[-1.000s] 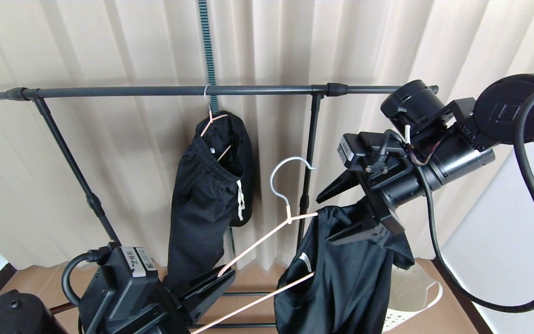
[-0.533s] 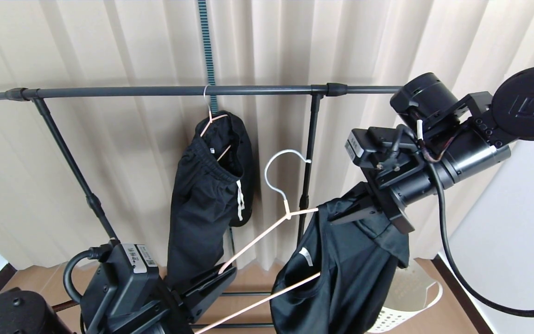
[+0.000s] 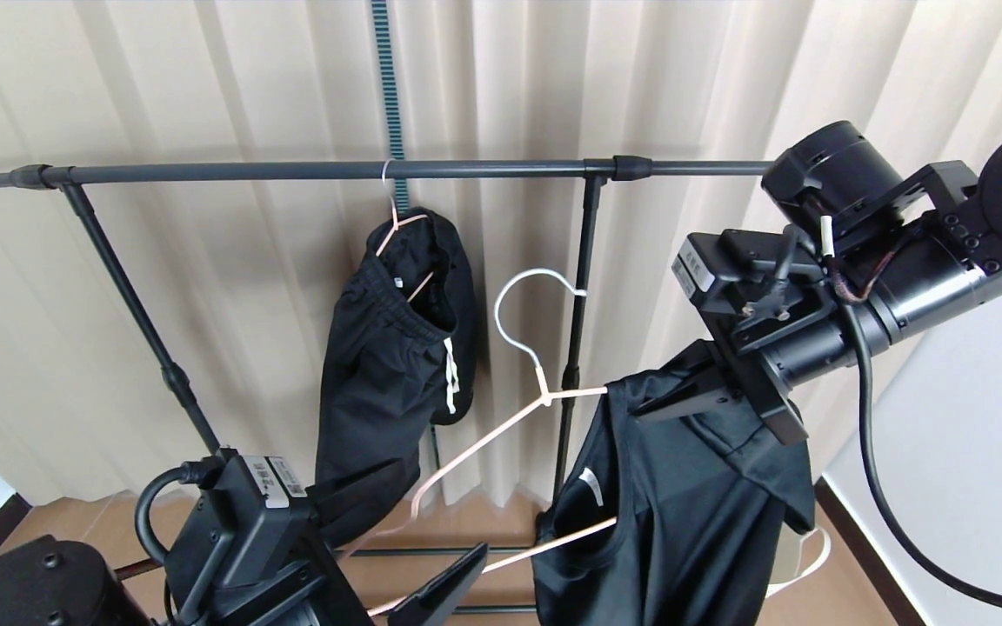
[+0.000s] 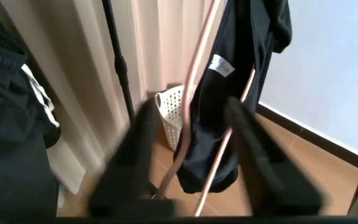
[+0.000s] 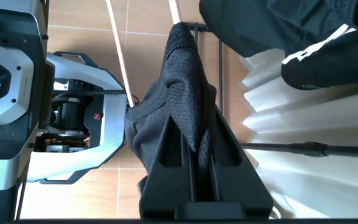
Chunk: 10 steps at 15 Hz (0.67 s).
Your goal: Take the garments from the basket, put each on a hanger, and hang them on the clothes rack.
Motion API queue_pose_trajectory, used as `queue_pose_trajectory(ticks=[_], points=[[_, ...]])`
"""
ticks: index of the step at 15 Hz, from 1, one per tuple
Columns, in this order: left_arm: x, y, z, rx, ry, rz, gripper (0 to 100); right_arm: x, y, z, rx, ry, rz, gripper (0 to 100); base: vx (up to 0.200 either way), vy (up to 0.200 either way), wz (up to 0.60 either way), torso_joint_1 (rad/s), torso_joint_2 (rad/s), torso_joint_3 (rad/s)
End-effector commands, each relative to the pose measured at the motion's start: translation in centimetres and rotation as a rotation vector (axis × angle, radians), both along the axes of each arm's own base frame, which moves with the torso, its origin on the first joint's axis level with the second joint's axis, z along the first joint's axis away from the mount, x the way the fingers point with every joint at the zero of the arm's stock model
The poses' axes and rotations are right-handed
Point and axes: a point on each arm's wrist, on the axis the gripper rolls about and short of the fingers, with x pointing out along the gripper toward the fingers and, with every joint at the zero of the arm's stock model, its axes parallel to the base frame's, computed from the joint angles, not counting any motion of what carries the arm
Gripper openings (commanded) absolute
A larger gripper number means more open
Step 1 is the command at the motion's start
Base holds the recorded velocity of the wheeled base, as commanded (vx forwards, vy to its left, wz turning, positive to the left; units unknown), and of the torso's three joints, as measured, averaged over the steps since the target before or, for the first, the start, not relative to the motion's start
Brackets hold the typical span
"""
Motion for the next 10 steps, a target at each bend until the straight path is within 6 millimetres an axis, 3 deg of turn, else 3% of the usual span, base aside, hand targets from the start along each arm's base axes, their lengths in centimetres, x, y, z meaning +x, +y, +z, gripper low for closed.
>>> queue_pose_trajectory(ticks=[1, 5, 10], points=[[0.2, 0.4, 0.5, -0.02, -0.013, 0.01, 100, -0.6, -0.4, 0.8, 0.004, -0.027, -0.005, 0, 0.0, 0.0, 0.0, 0.0, 0.0, 0.0], [2.2, 1.7, 1.9, -0.142, 0.002, 0.059, 100, -1.1, -0.9, 1.5, -0.012, -0.057, -0.04, 0, 0.0, 0.0, 0.0, 0.0, 0.0, 0.0], [3.5, 3.3, 3.1, -0.35, 0.139, -0.012, 100, 0.2, -3.3, 1.3, -0.026, -0.044, -0.171, 0, 0.0, 0.0, 0.0, 0.0, 0.0, 0.0]])
